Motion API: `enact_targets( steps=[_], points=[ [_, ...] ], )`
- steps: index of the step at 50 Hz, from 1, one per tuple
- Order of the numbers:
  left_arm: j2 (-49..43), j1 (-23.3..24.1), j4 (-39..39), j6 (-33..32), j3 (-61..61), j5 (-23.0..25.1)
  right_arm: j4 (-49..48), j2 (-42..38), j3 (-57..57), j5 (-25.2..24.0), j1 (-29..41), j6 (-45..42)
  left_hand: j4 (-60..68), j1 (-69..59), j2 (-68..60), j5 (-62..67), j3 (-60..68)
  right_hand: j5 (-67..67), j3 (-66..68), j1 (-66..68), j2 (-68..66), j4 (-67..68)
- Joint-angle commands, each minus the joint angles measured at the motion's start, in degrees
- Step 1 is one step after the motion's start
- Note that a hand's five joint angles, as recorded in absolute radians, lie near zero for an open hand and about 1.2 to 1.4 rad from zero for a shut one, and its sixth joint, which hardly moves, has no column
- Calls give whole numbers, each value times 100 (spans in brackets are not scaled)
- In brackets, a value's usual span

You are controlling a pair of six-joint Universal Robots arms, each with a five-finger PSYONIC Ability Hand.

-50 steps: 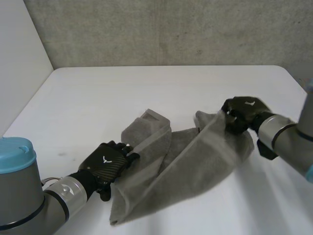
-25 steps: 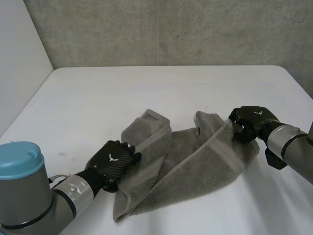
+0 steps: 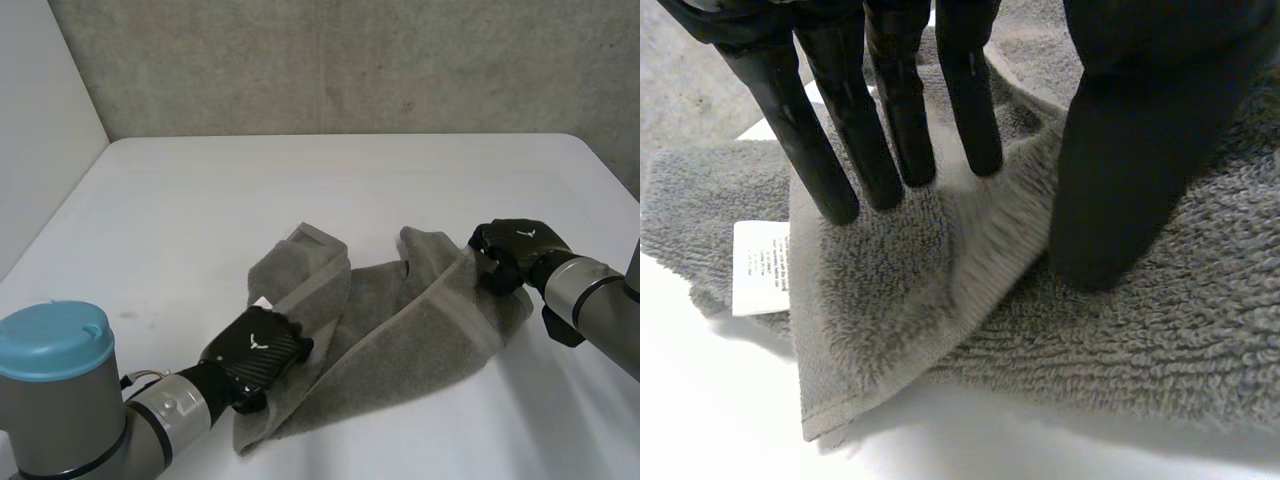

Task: Fold the towel.

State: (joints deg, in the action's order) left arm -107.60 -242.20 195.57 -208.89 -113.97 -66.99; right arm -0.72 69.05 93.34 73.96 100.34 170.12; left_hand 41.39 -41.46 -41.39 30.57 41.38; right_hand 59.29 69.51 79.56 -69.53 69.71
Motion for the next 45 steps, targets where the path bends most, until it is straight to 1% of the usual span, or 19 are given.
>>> enact_targets(
  steps=[1, 7, 9, 10, 12, 14, 23, 25, 26, 28, 29, 31, 34, 36, 37, 39, 42, 44, 45],
  points=[
    [-59, 23, 51, 24, 129, -7, -51, -6, -18, 22, -6, -92, 3861, -3854, -3861, 3943, 3862, 1071, 1049, 44, -1047, 1029],
    [266, -240, 491, 578, 366, -235, 1, 108, -140, 22, -6, -251, 3861, -3854, -3861, 3943, 3862, 1071, 1049, 44, -1047, 1029],
    [799, -634, 701, 936, 428, -637, 28, 162, -202, 22, 3, -295, 3861, -3854, -3861, 3943, 3862, 1071, 1049, 44, -1047, 1029],
    [802, -636, 702, 938, 428, -640, 36, 257, -246, 31, 12, -339, 3861, -3854, -3861, 3943, 3862, 1071, 1049, 44, -1047, 1029],
    [1300, -960, 728, 1157, 542, -964, 63, 443, -273, 40, 12, -401, 3861, -3854, -3861, 3943, 3862, 1071, 1049, 44, -1047, 1029],
    [1538, -1057, 711, 1193, 629, -1061, 107, 967, -273, 49, 3, -593, 3861, -3854, -3861, 3943, 3862, 1071, 1049, 44, -1047, 1029],
    [2683, -1225, 306, 1158, 1052, -1114, 388, 2139, -580, 75, -85, -1121, 3861, -3854, -3861, 3943, 3862, 1071, 1049, 44, -1047, 1029],
    [2963, -1260, -218, 1158, 1472, -1114, 843, 2463, -1096, 75, -94, -1130, 3861, -3854, -3861, 3943, 3862, 1071, 1049, 44, -1047, 1029],
    [2964, -1260, -221, 1158, 1474, -1114, 845, 2464, -1099, 75, -94, -1130, 3861, -3854, -3861, 3943, 3862, 1071, 1049, 44, -1047, 1029],
    [3060, -1312, -850, 1166, 2025, -1149, 1091, 2526, -1415, 66, -85, -1130, 3861, -3854, -3861, 3943, 3862, 1071, 1049, 44, -1047, 1029],
    [3061, -1313, -854, 1166, 2028, -1149, 1335, 2561, -1728, 66, -94, -1139, 3861, -3854, -3861, 3943, 3862, 1071, 1049, 44, -1047, 1029],
    [3026, -1365, -1536, 1175, 2684, -1167, 1548, 2561, -2074, 66, -85, -1148, 3861, -3854, -3861, 3943, 3862, 1071, 1049, 44, -1047, 1029],
    [2964, -1409, -1882, 1175, 2994, -1237, 1891, 2517, -2672, 84, -94, -1156, 3861, -3854, -3861, 3943, 3862, 1071, 1049, 44, -1047, 1029],
    [2711, -1462, -2564, 1166, 3545, -1465, 2023, 2491, -2892, 84, -111, -1165, 3861, -3854, -3861, 3943, 3862, 1071, 1049, 44, -1047, 1029],
    [2709, -1462, -2568, 1166, 3548, -1466, 2153, 2447, -3022, 93, -189, -1209, 3861, -3854, -3861, 3943, 3862, 1071, 1049, 44, -1047, 1029],
    [2237, -1471, -3276, 1158, 3968, -1650, 2295, 2306, -3094, 93, -313, -1288, 3861, -3854, -3861, 3943, 3862, 1071, 1049, 44, -1047, 1029],
    [1953, -1471, -3649, 1158, 4137, -1694, 2603, 1867, -3138, 93, -384, -1596, 3861, -3854, -3861, 3943, 3862, 1071, 1049, 44, -1047, 1029],
    [1350, -1471, -4322, 1140, 4365, -1721, 2752, 1673, -3138, 101, -375, -1780, 3861, -3854, -3861, 3943, 3862, 1071, 1049, 44, -1047, 1029],
    [1347, -1471, -4325, 1140, 4366, -1721, 2883, 1499, -3129, 101, -349, -1954, 3861, -3854, -3861, 3943, 3862, 1071, 1049, 44, -1047, 1029]
  ],
)
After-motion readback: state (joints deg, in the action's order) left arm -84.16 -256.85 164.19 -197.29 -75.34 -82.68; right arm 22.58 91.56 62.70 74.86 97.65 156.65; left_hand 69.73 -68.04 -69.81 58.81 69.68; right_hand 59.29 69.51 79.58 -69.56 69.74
